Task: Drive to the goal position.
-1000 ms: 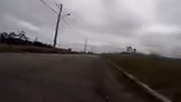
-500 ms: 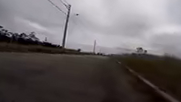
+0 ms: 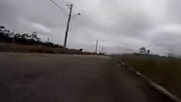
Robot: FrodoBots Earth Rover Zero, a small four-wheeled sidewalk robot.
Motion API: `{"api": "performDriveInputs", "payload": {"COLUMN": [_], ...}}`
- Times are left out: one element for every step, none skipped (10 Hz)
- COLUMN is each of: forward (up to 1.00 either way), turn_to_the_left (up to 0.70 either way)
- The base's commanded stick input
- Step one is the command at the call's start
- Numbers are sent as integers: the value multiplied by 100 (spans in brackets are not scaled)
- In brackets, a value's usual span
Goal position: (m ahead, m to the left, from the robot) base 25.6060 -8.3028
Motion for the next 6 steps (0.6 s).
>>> {"api": "performDriveInputs", "payload": {"forward": [70, 70, 70, 70, 70, 70], "turn_to_the_left": [0, 0, 0, 0, 0, 0]}}
